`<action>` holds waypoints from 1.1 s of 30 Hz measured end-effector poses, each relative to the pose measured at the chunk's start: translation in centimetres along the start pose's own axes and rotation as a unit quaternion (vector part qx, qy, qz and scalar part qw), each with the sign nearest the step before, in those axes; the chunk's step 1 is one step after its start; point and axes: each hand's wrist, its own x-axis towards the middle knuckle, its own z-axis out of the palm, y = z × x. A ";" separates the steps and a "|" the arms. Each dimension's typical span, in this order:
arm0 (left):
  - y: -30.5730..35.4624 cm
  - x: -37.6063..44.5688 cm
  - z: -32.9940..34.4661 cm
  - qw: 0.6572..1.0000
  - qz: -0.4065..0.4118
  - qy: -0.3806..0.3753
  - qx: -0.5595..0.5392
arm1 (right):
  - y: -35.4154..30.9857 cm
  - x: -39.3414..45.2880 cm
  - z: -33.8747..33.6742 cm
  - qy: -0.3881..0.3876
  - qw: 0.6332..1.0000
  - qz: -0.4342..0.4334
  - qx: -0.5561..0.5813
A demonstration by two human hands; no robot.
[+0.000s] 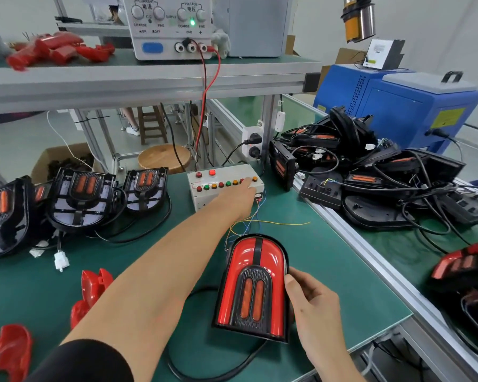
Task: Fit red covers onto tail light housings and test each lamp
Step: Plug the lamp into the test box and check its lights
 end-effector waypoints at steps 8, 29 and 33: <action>-0.6 0.0 0.3 1.000 0.008 0.026 0.014 | 0.3 0.3 0.1 0.006 1.000 -0.010 -0.018; 0.2 0.2 -0.5 1.000 -0.001 0.025 0.011 | 0.5 0.3 -0.1 0.000 1.000 -0.001 -0.016; 0.2 0.3 -0.1 0.999 0.000 0.029 0.018 | 0.4 0.3 0.0 0.001 1.000 -0.008 -0.023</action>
